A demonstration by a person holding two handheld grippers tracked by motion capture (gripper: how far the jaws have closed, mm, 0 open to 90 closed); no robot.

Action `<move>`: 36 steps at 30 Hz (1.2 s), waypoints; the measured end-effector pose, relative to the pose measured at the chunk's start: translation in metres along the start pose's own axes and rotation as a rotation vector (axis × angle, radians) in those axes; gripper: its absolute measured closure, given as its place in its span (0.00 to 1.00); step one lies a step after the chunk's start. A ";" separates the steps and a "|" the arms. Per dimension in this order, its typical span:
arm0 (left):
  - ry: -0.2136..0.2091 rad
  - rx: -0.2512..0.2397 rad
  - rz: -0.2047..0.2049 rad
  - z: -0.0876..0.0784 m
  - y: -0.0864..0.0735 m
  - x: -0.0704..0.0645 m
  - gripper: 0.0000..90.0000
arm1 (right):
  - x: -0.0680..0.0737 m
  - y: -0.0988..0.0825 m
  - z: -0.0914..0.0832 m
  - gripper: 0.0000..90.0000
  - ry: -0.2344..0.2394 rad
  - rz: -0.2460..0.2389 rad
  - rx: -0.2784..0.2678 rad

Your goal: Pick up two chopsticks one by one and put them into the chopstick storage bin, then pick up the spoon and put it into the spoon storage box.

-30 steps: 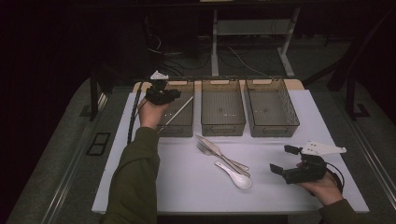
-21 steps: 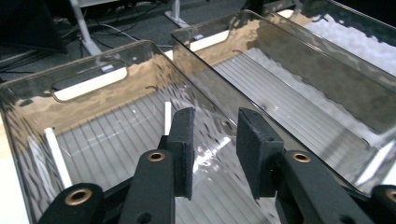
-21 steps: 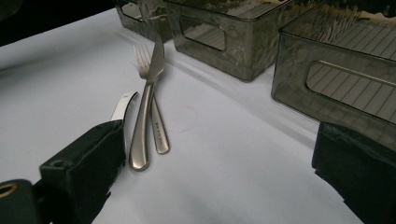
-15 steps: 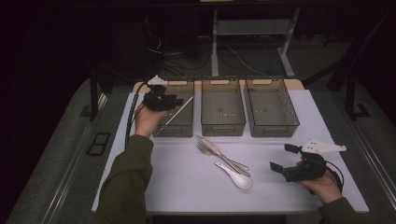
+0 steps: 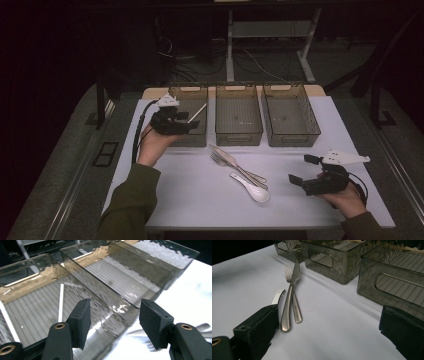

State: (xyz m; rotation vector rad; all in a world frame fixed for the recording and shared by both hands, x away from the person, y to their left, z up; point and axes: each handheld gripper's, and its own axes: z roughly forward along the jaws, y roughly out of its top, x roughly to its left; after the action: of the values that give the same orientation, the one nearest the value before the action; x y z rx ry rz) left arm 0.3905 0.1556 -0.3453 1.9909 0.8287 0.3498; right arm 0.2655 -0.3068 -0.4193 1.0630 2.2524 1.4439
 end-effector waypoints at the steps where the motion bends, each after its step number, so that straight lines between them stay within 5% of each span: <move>1: -0.007 -0.003 0.002 -0.002 -0.003 -0.003 0.43 | 0.000 0.000 0.000 0.03 0.002 -0.002 -0.001; 23: -0.056 -0.015 0.045 -0.028 -0.074 -0.058 0.14 | 0.001 0.008 -0.004 0.06 -0.005 0.000 0.021; 33: -0.041 -0.017 0.033 -0.042 -0.102 -0.068 0.01 | 0.003 0.013 0.005 0.08 -0.002 0.001 0.066; 36: -0.043 -0.017 0.029 -0.044 -0.108 -0.068 0.00 | 0.005 0.016 0.006 0.17 0.015 -0.002 0.066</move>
State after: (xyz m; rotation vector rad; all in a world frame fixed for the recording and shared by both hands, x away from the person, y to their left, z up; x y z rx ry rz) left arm 0.2725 0.1759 -0.4077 1.9891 0.7681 0.3285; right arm 0.2725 -0.2956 -0.4071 1.0727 2.3259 1.3902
